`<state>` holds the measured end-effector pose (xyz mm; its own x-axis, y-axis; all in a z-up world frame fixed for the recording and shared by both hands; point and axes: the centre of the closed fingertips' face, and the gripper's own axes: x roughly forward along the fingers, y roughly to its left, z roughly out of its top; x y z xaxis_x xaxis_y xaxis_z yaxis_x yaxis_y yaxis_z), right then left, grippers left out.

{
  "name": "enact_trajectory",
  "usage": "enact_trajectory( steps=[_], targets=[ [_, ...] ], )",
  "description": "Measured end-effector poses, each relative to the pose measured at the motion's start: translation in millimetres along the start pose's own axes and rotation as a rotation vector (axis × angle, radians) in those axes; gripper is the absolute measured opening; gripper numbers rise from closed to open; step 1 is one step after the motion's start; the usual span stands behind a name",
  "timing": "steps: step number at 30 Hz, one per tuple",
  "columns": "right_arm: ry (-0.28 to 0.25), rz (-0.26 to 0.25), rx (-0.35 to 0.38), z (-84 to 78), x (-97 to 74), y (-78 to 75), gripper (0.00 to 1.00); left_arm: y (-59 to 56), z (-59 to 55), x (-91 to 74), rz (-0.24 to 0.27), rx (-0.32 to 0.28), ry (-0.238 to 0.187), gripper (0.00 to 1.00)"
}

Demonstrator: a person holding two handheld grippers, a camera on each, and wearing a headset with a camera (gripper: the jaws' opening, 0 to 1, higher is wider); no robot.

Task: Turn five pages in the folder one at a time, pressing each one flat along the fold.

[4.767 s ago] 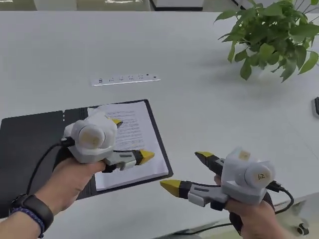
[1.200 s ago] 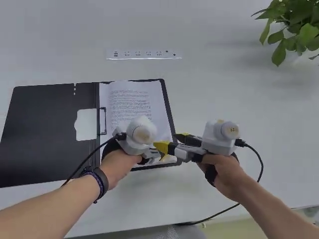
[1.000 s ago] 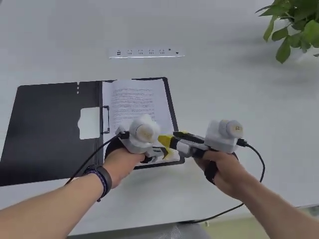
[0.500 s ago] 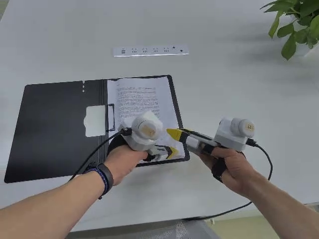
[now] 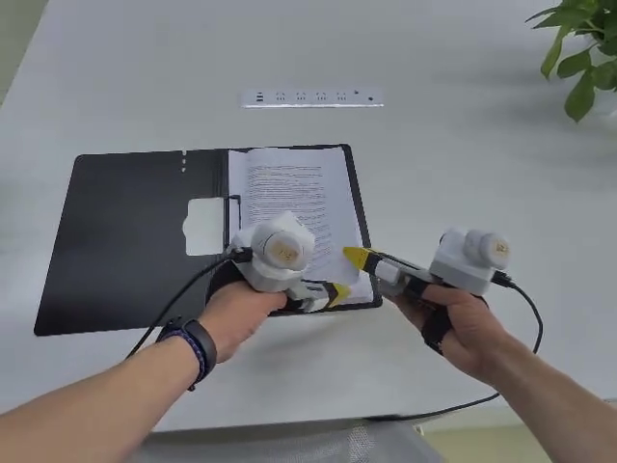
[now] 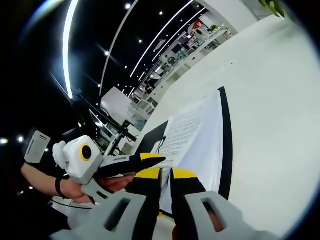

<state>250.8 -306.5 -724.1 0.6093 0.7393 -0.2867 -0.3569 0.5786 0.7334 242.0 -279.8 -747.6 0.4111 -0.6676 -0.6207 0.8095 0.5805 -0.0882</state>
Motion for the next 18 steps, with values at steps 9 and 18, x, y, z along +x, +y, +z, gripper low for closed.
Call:
enact_trajectory(
  steps=[9,18],
  targets=[
    [0.026,-0.019,-0.049,-0.9,5.6,5.7,0.00,9.1,-2.1,-25.3,0.026,-0.017,-0.031,0.69],
    [0.018,-0.027,-0.056,-1.1,5.6,16.1,0.00,21.4,-10.6,-49.0,0.054,-0.028,-0.045,0.69]
  ],
)
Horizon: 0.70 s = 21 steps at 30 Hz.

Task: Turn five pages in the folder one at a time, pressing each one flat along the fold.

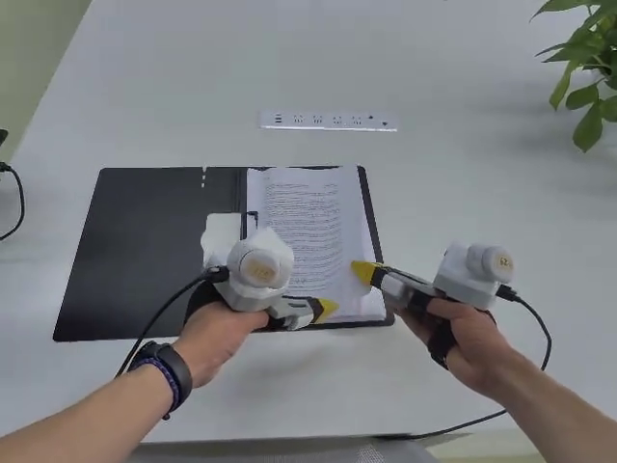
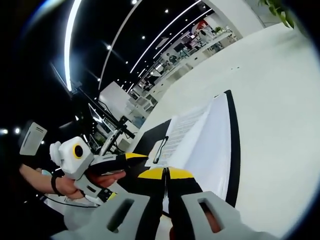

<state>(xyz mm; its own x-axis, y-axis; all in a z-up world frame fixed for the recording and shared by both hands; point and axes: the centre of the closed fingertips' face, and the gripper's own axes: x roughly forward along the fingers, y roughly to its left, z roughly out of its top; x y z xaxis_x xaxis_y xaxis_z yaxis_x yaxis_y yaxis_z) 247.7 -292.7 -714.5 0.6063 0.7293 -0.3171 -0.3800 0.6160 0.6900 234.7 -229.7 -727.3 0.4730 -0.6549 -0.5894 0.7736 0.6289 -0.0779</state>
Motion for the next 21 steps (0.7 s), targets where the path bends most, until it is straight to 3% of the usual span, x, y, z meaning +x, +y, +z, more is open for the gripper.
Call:
enact_trajectory(
  steps=[11,21],
  targets=[
    [-0.005,0.035,-0.031,7.2,14.1,26.0,0.00,24.2,-4.9,-34.3,0.049,-0.026,-0.029,0.70],
    [0.011,0.082,-0.060,6.7,37.0,51.6,0.00,44.6,-18.6,-65.1,0.090,-0.057,-0.045,0.69]
  ],
)
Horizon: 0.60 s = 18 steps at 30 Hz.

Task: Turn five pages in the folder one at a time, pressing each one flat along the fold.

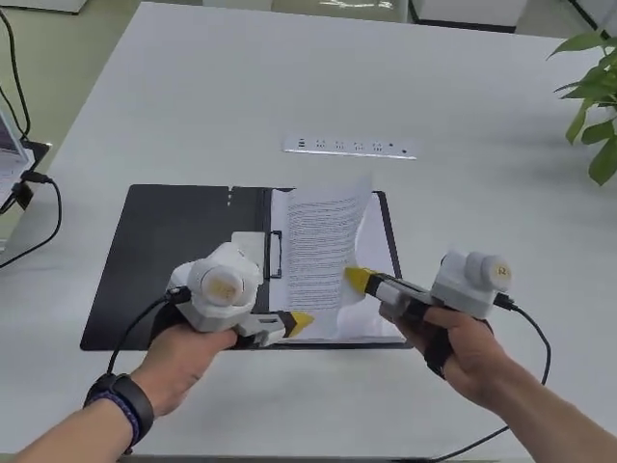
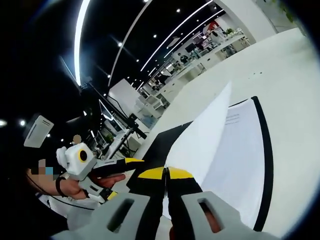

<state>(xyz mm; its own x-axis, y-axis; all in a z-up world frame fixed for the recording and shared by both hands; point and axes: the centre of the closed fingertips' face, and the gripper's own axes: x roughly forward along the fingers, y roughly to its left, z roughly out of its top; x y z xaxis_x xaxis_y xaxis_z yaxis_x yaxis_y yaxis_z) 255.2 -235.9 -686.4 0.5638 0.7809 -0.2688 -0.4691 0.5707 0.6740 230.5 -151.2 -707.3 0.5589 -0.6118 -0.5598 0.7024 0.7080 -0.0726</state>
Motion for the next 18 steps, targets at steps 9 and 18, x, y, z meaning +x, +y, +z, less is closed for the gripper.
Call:
enact_trajectory(
  steps=[9,18],
  targets=[
    [0.018,0.040,-0.027,1.9,23.2,24.6,0.00,26.3,-11.8,-28.8,0.055,-0.033,-0.019,0.69],
    [0.050,0.089,-0.056,-3.3,46.9,49.0,0.00,42.7,-19.3,-54.7,0.095,-0.021,-0.021,0.69]
  ],
)
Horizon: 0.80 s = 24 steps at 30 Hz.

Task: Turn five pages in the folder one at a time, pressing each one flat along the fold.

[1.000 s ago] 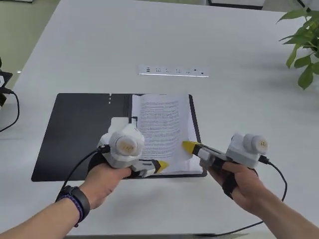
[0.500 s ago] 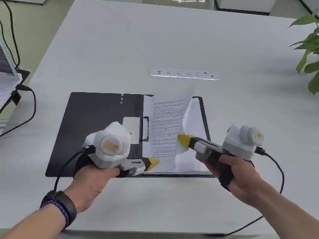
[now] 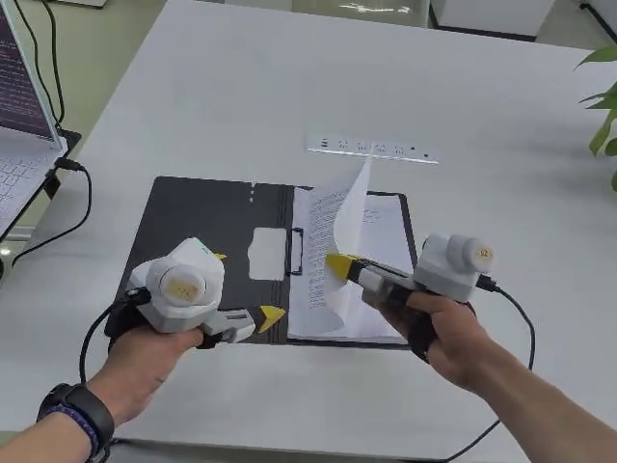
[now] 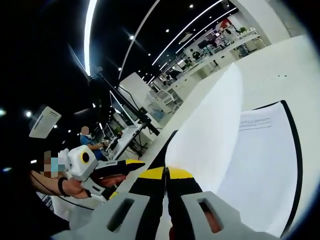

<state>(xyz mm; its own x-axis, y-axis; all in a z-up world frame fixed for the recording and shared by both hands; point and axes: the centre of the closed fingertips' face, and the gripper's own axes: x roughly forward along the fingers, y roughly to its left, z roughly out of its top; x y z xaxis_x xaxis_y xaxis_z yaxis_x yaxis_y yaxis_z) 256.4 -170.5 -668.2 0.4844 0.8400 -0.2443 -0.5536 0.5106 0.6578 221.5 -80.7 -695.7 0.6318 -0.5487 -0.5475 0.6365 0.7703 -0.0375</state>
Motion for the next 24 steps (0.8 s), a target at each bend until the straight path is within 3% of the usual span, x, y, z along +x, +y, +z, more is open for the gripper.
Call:
enact_trajectory(
  steps=[11,24],
  targets=[
    [0.042,0.059,-0.019,-6.8,32.1,23.6,0.00,7.2,-13.3,-30.0,0.021,0.001,0.005,0.70],
    [0.101,0.109,-0.024,-27.3,61.3,45.0,0.00,18.4,-22.3,-55.8,0.064,-0.064,-0.022,0.69]
  ],
)
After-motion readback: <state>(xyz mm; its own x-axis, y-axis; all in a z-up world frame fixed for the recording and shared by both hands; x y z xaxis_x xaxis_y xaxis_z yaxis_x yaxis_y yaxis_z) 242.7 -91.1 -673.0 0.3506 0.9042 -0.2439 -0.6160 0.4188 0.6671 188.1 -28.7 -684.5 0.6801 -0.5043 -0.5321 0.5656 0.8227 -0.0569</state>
